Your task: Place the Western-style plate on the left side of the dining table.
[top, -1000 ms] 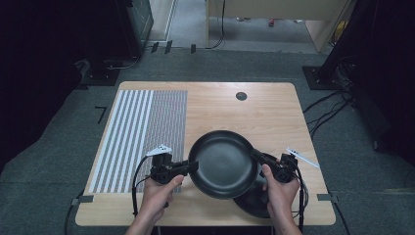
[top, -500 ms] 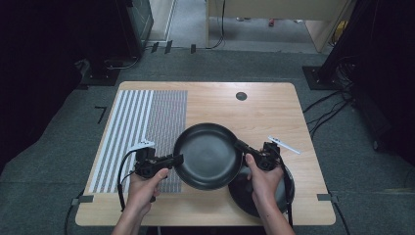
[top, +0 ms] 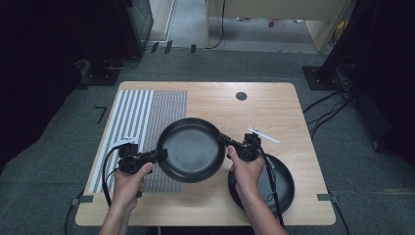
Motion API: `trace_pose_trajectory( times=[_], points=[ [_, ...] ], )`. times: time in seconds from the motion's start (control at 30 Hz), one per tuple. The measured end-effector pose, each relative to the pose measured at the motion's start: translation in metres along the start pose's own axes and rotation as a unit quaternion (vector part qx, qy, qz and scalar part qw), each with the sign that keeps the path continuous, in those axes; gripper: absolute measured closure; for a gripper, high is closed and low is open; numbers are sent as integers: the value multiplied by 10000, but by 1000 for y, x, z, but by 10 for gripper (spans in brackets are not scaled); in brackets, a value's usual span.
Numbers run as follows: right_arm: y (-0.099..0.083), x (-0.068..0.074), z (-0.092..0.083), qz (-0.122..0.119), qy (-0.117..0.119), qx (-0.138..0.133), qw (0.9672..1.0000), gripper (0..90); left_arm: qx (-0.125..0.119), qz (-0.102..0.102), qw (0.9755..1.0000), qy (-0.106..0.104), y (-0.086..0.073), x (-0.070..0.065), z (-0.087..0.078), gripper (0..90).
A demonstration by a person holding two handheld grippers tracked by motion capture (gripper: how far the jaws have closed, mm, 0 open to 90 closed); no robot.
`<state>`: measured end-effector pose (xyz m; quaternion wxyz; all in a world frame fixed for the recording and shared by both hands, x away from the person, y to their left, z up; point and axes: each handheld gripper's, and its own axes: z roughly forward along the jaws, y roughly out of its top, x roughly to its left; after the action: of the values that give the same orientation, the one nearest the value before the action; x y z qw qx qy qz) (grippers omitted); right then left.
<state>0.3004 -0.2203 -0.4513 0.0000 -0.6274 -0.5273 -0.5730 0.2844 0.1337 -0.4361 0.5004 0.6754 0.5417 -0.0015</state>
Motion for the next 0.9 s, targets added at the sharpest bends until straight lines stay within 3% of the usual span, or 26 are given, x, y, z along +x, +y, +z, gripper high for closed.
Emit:
trace_pose_trajectory(
  times=[0.5, 0.9],
  points=[
    [-2, 20, 51, -23, 94, 272, 9996, 854, -158, -219, 9993, 262, 7, 33, -18, 692],
    [-4, 33, 92, -40, 201, 511, 9985, 854, -308, -462, 9970, 538, 11, 63, -32, 693]
  ],
)
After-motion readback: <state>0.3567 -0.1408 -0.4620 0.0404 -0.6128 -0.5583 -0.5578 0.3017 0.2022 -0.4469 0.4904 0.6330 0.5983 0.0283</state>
